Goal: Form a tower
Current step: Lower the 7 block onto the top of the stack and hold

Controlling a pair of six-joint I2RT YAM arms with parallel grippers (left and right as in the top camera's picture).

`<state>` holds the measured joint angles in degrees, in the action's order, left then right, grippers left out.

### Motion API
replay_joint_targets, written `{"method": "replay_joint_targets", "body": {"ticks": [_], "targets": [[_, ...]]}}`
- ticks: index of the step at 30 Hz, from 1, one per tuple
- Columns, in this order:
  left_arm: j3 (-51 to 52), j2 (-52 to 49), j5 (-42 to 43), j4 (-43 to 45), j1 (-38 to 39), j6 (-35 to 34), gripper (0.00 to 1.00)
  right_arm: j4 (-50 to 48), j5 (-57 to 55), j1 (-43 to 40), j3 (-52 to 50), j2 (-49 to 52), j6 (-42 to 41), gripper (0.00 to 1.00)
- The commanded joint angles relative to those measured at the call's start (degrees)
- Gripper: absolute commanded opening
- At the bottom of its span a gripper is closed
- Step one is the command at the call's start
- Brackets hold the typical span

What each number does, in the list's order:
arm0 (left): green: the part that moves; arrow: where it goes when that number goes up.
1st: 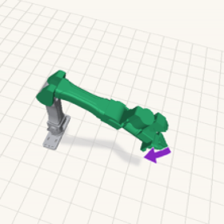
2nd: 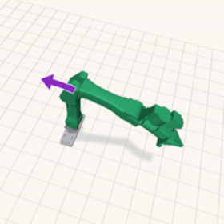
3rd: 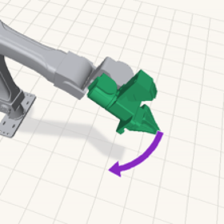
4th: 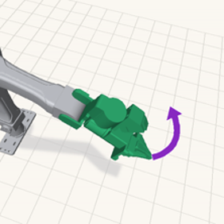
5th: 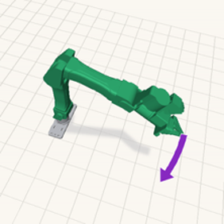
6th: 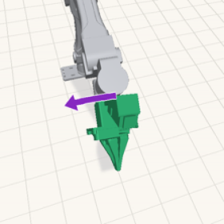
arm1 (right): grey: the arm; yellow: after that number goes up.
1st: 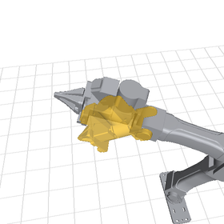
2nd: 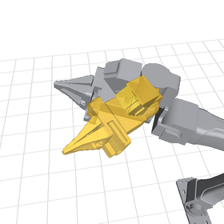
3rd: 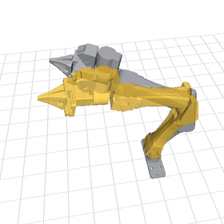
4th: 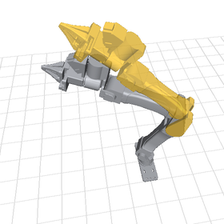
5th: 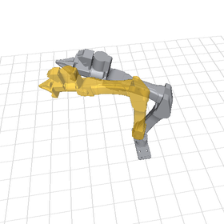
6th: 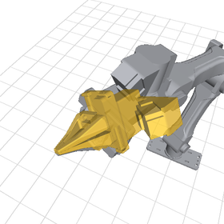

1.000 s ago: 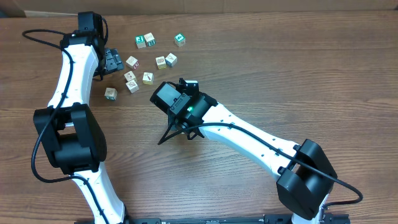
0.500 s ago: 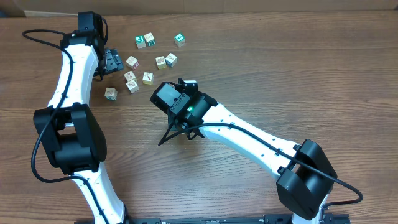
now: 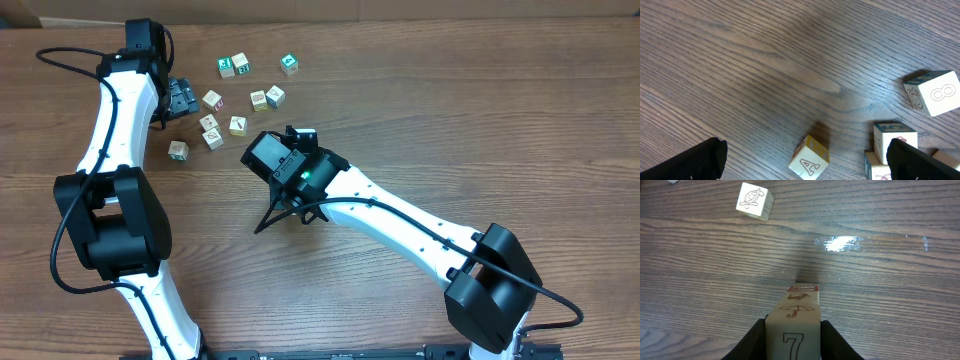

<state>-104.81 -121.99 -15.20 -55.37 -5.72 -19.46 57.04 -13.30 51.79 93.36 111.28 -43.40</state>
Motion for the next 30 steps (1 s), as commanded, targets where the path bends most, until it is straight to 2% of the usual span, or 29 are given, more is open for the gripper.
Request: {"method": "replay_joint_targets", "body": {"ticks": [1, 30], "targets": [[-0.26, -0.55, 0.22, -0.07, 0.15, 0.63, 1.0, -0.24, 0.0, -0.04, 0.15, -1.03, 0.48, 0.27], [-0.26, -0.55, 0.22, -0.07, 0.15, 0.63, 1.0, 0.09, 0.02, -0.04, 0.15, -1.05, 3.41, 0.28]]}}
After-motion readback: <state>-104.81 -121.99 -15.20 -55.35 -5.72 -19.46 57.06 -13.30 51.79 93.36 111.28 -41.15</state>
